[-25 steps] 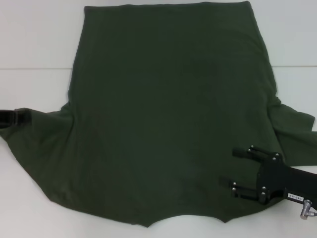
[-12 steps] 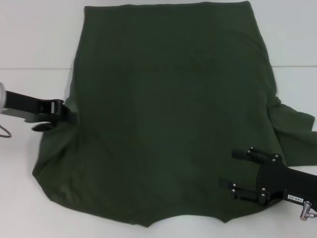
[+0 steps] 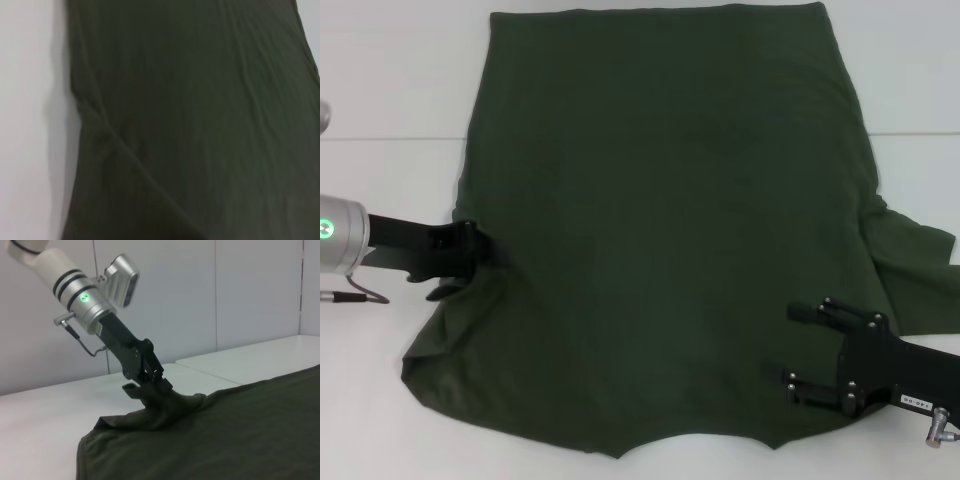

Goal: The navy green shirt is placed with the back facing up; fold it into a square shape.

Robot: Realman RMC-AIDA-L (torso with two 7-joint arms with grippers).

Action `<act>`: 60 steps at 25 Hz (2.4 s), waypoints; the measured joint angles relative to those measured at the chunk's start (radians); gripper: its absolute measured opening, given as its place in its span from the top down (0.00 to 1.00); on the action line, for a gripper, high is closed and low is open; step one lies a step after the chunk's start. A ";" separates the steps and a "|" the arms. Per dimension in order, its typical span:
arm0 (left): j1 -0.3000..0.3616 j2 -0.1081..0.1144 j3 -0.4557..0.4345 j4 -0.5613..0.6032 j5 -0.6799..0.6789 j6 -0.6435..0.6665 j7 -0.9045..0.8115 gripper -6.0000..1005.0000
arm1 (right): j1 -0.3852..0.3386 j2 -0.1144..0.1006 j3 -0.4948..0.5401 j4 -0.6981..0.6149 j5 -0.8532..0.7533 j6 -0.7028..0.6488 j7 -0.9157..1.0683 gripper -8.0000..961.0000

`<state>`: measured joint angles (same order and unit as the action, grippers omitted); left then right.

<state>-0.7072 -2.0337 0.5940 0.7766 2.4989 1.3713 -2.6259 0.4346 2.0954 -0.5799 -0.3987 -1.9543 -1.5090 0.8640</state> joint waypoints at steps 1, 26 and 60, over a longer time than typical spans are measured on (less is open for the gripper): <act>0.001 0.005 -0.020 -0.026 -0.019 0.000 0.001 0.90 | -0.001 0.000 0.000 0.000 0.000 0.000 0.000 0.11; 0.129 0.011 -0.183 -0.194 -0.196 -0.029 0.017 0.36 | -0.002 -0.002 -0.001 -0.001 0.004 -0.010 -0.003 0.11; 0.073 -0.028 -0.193 -0.288 -0.403 -0.210 0.082 0.37 | -0.009 -0.002 0.000 -0.002 0.005 -0.026 0.002 0.11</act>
<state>-0.6347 -2.0616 0.4013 0.4883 2.0961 1.1618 -2.5443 0.4254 2.0939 -0.5798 -0.4008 -1.9498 -1.5345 0.8662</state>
